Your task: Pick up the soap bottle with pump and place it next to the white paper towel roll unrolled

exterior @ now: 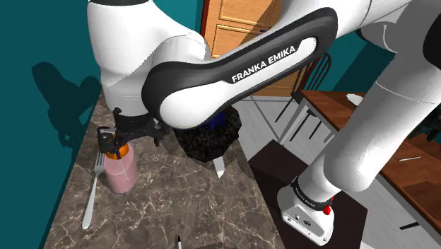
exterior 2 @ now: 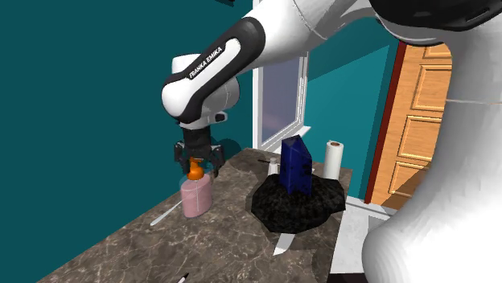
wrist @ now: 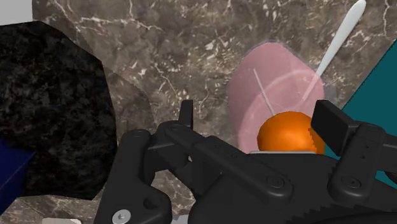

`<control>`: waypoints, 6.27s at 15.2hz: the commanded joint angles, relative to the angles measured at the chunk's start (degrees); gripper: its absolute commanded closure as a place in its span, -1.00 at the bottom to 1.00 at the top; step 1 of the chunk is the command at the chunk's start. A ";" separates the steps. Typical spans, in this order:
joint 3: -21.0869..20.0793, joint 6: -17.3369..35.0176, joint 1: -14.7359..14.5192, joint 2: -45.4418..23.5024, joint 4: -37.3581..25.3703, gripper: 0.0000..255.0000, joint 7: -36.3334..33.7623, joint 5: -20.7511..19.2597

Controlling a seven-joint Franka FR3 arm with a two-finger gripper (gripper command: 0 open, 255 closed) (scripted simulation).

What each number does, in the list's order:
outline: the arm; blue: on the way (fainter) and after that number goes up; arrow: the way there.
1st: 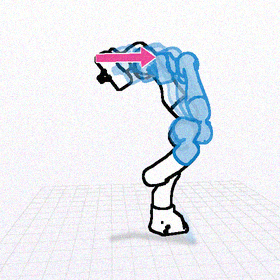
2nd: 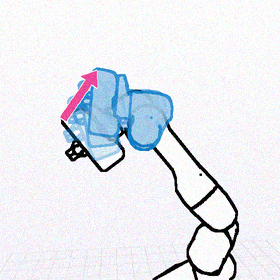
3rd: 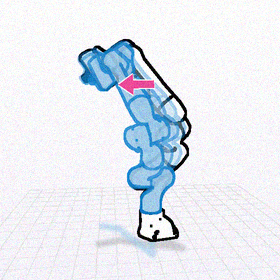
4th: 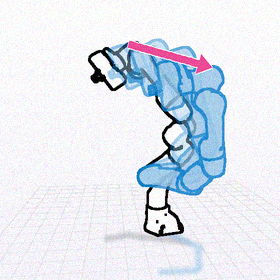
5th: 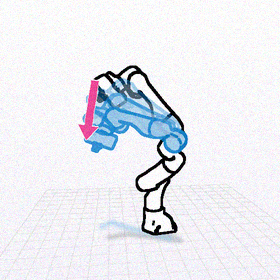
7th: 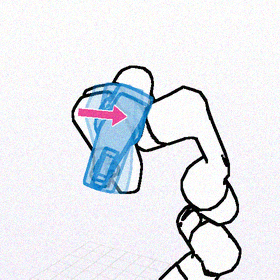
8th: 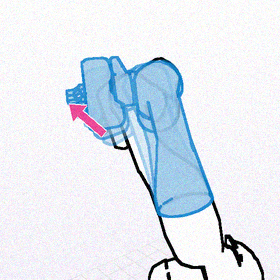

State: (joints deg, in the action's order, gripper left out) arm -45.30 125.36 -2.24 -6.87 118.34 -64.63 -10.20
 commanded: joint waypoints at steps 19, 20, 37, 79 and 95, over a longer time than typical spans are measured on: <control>3.89 3.20 -7.88 -15.85 -7.41 -1.00 -12.19 -13.14; 3.89 3.20 -7.88 -15.85 -7.41 1.00 -12.19 -13.14; 2.00 -1.37 -6.44 -12.33 -9.45 1.00 -9.73 -9.63; -1.26 -31.42 -6.67 -6.76 -35.97 1.00 -3.78 -3.16; 3.94 -32.00 5.39 -2.65 -35.22 1.00 13.44 1.21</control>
State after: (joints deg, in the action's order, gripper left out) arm -41.87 93.65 2.47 -9.01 83.97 -52.59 -8.77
